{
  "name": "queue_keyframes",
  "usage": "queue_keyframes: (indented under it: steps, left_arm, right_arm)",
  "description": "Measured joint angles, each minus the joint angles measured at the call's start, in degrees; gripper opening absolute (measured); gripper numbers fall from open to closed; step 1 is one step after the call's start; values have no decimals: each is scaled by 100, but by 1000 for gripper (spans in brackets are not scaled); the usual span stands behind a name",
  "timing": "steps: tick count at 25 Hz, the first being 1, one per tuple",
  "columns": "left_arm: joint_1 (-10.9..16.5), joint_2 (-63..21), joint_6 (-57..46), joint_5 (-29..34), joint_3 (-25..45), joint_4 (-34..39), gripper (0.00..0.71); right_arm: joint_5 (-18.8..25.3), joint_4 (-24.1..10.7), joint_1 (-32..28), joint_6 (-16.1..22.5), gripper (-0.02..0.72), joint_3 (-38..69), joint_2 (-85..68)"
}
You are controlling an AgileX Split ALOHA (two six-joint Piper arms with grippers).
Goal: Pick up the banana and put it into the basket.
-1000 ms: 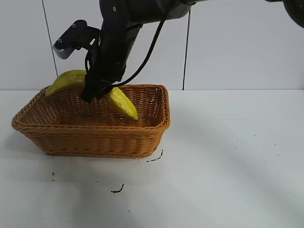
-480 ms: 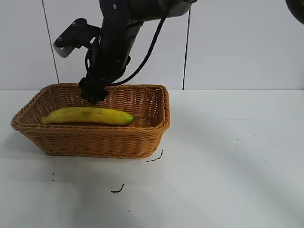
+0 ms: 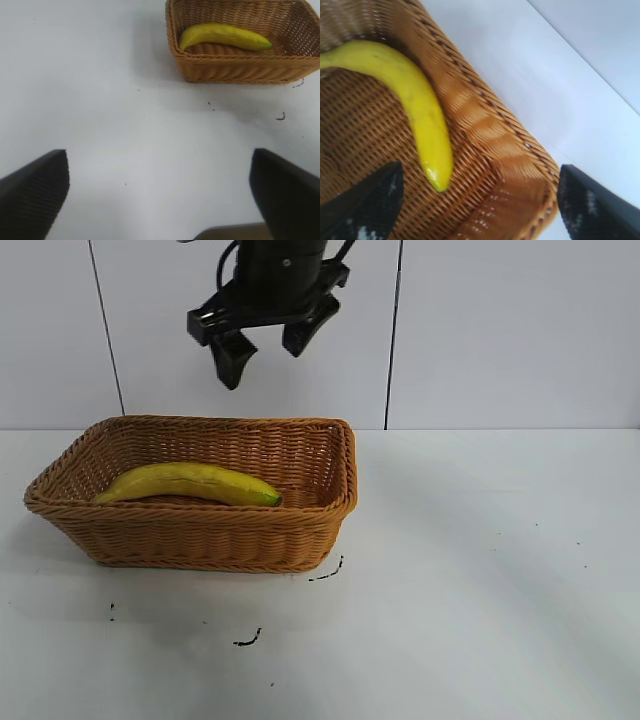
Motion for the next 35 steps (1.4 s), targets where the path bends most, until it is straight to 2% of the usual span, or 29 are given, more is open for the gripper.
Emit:
queue_keyframes:
  steps: [8,13,17,23,30,35]
  left_arm:
    - [0,0,0,0,0,0,695]
    - [0,0,0,0,0,0,695]
    - [0,0,0,0,0,0,695]
    - [0,0,0,0,0,0,695]
    - [0,0,0,0,0,0,695]
    - [0,0,0,0,0,0,695]
  right_arm:
    - [324,21,-1527,492,604,-11,0]
    - [550,309,-2533,531,604,-11,0]
    - [874,515,-3049,531,604,-11,0]
    - [1023,637,-3173,461,604,-11,0]
    - [1029,604,-3162,491,604,-5,-62]
    - [1029,637,-3162,491,604,488,-823]
